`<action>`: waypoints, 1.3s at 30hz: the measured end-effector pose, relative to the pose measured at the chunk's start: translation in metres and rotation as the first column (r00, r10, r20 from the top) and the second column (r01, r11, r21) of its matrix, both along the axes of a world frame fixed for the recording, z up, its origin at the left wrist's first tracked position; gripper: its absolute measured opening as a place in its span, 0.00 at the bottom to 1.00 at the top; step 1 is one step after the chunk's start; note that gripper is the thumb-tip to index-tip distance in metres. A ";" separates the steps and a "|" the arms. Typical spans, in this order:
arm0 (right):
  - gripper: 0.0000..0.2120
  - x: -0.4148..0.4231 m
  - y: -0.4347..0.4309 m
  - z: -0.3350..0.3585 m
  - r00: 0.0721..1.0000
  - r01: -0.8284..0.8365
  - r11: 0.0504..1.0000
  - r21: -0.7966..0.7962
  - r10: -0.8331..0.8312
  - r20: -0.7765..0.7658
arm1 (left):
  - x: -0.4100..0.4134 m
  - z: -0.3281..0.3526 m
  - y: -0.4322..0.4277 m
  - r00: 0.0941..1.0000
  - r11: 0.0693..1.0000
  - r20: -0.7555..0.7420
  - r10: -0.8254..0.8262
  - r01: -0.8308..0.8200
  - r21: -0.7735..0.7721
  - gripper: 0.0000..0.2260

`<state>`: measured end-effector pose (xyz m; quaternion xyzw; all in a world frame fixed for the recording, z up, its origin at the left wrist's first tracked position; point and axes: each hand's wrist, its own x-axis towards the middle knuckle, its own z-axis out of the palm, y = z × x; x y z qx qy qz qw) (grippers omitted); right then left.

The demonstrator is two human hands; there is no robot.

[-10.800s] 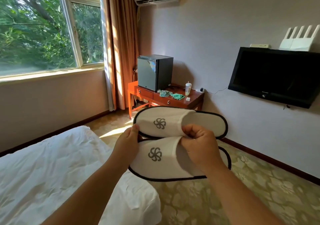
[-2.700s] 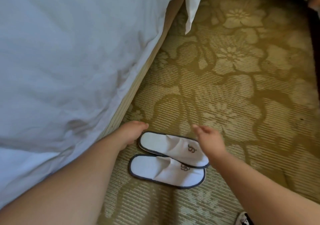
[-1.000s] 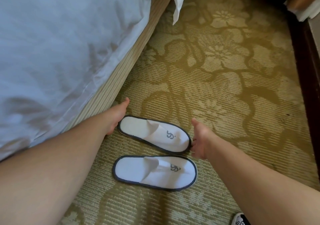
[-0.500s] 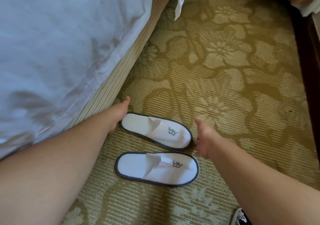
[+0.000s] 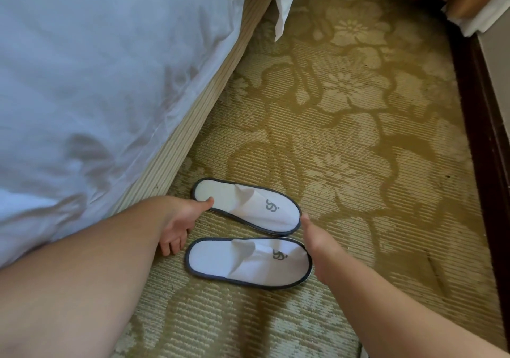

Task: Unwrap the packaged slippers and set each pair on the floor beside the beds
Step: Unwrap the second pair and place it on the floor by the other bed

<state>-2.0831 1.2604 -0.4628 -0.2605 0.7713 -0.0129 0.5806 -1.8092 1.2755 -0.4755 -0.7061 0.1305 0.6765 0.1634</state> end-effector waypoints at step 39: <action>0.36 0.003 0.020 -0.011 0.959 0.252 0.968 0.009 -0.251 0.130 | 0.000 0.001 -0.016 0.970 0.918 0.156 0.188 -0.117 -0.378 0.44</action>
